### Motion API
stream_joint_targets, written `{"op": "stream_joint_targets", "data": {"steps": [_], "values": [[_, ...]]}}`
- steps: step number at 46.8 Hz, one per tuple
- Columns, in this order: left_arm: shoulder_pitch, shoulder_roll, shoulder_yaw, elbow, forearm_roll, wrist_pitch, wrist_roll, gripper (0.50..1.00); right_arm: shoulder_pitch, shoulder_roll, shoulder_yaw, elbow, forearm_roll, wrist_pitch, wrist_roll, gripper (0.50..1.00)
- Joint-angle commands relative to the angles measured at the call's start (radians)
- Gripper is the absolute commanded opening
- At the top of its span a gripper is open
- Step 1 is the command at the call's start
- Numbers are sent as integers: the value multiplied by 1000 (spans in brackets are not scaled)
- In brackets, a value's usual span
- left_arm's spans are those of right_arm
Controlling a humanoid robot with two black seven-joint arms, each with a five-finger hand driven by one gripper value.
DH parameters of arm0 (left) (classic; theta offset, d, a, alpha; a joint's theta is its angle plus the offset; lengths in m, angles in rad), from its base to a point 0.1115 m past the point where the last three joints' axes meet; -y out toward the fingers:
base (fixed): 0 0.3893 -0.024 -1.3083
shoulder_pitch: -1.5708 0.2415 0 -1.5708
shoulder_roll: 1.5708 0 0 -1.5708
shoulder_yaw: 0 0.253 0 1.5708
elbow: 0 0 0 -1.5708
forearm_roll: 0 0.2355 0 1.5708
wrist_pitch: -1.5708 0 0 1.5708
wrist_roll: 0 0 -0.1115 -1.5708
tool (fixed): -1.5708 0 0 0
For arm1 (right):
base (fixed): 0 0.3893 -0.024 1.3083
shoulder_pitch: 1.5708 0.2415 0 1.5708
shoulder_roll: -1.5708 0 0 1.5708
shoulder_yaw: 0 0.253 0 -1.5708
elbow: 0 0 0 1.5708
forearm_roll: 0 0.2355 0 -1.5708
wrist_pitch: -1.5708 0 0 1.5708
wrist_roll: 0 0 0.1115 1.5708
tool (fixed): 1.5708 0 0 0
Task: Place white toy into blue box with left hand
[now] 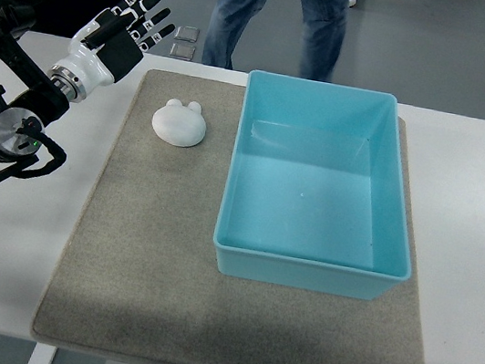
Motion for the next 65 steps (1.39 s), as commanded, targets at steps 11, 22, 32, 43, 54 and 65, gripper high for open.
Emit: {"op": "stream_joint_targets", "data": {"steps": [11, 22, 32, 43, 54, 65], "values": [[0, 0, 0, -6, 0, 3, -45, 1000, 0, 0, 0, 0, 0, 1, 0, 936], [0, -2, 2, -4, -2, 3, -45, 1000, -1, 0, 0, 0, 0, -1, 0, 936], [0, -2, 2, -4, -2, 2, -45, 1000, 0, 0, 0, 0, 0, -1, 0, 936], [-1, -3, 0, -3, -2, 3, -45, 1000, 0, 0, 0, 0, 0, -1, 0, 936], [-5, -3, 2, -4, -2, 2, -39, 999, 0, 0, 0, 0, 0, -1, 0, 936], [-6, -3, 2, -4, -6, 6, -29, 999, 0, 0, 0, 0, -1, -1, 0, 936]]}}
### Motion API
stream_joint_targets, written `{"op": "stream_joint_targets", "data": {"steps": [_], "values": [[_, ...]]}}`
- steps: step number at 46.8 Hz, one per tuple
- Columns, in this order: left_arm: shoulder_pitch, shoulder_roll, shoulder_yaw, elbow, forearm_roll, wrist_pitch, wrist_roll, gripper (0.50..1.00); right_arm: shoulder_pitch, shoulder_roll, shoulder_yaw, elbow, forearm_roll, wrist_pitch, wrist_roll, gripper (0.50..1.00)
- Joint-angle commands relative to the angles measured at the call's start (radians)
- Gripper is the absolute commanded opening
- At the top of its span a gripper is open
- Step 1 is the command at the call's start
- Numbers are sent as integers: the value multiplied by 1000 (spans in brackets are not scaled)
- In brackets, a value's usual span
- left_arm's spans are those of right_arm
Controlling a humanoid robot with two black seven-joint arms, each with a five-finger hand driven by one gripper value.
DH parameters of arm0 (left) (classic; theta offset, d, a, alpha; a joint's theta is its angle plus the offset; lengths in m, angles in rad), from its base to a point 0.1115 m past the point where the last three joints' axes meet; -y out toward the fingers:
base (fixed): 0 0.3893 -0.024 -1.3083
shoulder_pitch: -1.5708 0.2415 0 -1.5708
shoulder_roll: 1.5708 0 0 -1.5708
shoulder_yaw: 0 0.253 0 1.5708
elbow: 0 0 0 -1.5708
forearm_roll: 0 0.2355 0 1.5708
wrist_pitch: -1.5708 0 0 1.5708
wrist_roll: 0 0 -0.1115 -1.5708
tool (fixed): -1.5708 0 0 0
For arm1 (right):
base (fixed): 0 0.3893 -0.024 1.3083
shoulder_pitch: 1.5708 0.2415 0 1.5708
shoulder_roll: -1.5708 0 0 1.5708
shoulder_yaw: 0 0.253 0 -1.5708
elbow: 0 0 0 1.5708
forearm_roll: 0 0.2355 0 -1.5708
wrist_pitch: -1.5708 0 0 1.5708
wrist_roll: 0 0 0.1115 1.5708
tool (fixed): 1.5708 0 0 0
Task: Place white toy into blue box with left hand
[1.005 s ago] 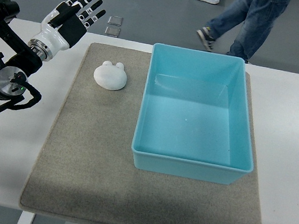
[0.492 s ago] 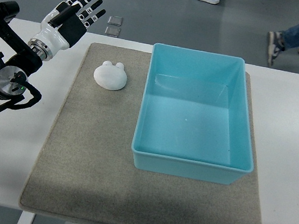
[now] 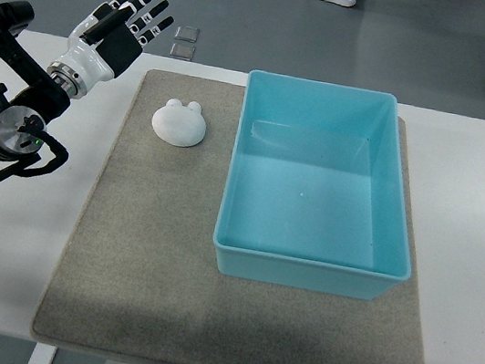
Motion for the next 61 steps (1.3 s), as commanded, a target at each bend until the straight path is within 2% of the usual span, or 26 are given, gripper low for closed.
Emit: {"op": "stream_joint_targets", "data": {"steps": [1, 16, 24, 31, 40, 61], "values": [[0, 0, 0, 0, -2, -1, 1, 999, -1, 0, 0, 0, 0, 1, 0, 936], [0, 2, 0, 0, -6, -6, 52, 999, 0, 0, 0, 0, -1, -1, 0, 936], [0, 2, 0, 1, -5, 7, 49, 1000, 0, 0, 0, 0, 0, -1, 0, 936], [0, 2, -1, 6, -3, -50, 47, 1000, 0, 0, 0, 0, -1, 1, 0, 936], [1, 6, 2, 47, 3, -200, 32, 999, 0, 0, 0, 0, 0, -1, 0, 936], [-12, 49, -41, 70, 17, -233, 29, 996, 0, 0, 0, 0, 0, -1, 0, 936]]}}
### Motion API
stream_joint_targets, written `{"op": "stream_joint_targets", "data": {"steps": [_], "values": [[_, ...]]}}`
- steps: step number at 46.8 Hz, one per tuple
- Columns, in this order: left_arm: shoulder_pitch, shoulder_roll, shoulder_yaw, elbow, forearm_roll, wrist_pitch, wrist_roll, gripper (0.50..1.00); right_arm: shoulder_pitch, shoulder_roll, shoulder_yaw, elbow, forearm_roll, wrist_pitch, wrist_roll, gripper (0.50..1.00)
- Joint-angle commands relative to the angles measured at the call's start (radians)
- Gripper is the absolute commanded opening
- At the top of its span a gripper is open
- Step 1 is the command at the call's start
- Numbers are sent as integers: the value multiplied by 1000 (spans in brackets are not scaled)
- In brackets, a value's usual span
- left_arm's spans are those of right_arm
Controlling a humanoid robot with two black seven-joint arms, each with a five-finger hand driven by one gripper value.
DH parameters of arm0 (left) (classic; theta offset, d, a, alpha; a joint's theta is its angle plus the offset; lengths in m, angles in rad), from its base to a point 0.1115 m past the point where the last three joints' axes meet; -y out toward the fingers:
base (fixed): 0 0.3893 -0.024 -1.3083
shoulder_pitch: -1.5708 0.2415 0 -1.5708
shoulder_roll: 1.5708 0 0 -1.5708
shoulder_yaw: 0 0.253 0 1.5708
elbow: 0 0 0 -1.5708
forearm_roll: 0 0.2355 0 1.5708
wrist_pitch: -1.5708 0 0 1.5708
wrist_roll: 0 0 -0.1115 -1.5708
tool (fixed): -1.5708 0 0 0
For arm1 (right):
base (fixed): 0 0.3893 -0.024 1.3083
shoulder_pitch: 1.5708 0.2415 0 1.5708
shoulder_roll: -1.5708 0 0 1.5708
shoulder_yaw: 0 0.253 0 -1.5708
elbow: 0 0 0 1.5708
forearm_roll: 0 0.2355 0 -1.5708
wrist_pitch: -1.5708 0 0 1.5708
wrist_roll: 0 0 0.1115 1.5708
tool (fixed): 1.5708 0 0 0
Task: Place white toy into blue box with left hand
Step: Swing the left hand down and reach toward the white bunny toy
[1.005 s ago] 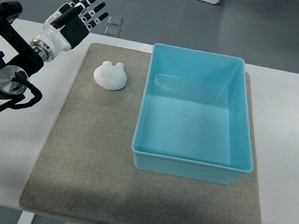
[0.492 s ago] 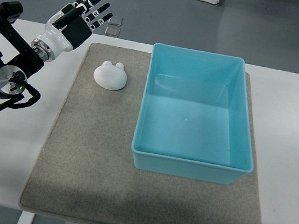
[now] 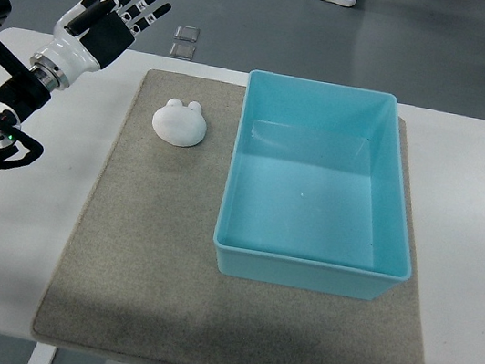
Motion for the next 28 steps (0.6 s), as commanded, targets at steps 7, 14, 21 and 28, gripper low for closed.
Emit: {"op": "stream_joint_targets", "data": {"steps": [7, 14, 21, 28], "values": [[-31, 18, -12, 20, 233, 38, -1, 988, 0, 0, 0, 0, 0, -1, 0, 936], [-46, 20, -1, 15, 581, 187, 5, 992, 0, 0, 0, 0, 0, -1, 0, 936], [-45, 26, 8, 14, 923, 208, 14, 992, 0, 0, 0, 0, 0, -1, 0, 936], [-43, 55, 10, 9, 1204, 202, 14, 990, 0, 0, 0, 0, -1, -1, 0, 936]]}}
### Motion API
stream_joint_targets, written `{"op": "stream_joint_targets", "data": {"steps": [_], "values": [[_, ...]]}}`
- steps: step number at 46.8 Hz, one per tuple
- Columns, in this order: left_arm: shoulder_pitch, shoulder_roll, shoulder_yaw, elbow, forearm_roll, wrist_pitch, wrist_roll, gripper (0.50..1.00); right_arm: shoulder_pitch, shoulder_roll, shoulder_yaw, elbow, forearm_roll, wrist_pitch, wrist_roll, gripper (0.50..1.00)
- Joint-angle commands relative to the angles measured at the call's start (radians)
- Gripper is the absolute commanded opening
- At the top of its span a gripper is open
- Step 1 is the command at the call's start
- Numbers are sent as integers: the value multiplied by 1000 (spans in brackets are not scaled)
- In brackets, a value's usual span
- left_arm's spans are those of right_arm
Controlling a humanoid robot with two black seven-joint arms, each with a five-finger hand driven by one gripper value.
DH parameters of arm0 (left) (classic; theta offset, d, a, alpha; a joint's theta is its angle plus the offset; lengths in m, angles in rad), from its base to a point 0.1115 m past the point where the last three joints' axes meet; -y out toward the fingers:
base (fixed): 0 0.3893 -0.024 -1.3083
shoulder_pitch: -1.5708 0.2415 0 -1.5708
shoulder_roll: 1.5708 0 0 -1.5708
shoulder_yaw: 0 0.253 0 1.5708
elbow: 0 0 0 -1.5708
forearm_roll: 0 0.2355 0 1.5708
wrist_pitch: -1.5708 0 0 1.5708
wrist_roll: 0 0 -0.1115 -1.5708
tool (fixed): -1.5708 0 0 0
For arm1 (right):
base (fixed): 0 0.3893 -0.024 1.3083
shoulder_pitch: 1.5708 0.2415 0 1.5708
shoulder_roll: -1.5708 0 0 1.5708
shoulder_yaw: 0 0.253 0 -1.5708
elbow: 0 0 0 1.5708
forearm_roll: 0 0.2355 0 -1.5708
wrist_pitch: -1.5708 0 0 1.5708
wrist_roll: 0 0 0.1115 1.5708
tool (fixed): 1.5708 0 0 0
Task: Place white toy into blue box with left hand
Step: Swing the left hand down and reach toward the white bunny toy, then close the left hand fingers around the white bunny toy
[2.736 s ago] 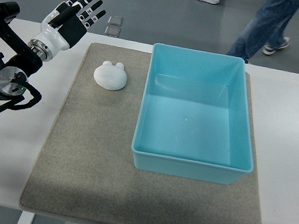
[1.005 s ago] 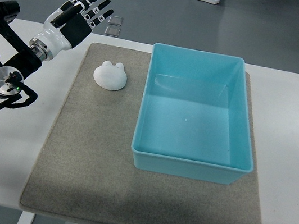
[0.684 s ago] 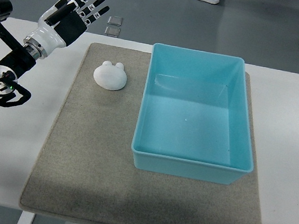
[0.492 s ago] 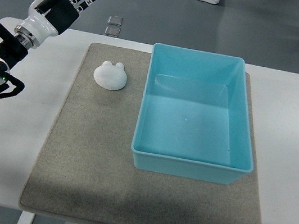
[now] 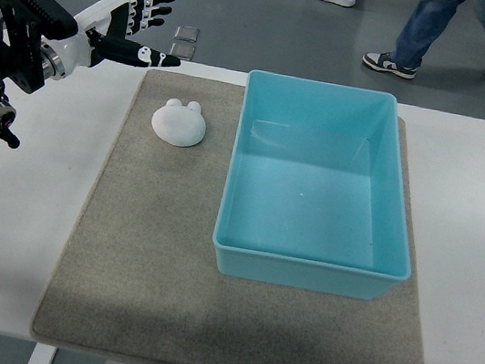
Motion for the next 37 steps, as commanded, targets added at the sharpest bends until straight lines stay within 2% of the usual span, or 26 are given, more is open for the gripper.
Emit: {"op": "stream_joint_targets", "data": {"steps": [1, 8, 15, 27, 37], "values": [[3, 12, 3, -2, 154, -3, -2, 990, 0, 0, 0, 0, 0, -1, 0, 936], [4, 22, 9, -2, 407, -1, -3, 988, 0, 0, 0, 0, 0, -1, 0, 936], [12, 22, 11, -1, 556, 12, -9, 984, 0, 0, 0, 0, 0, -1, 0, 936], [1, 6, 110, 7, 656, 88, -5, 977, 0, 0, 0, 0, -1, -1, 0, 936], [-3, -33, 132, 10, 666, 91, -5, 975, -2, 0, 0, 0, 0, -1, 0, 936]]}}
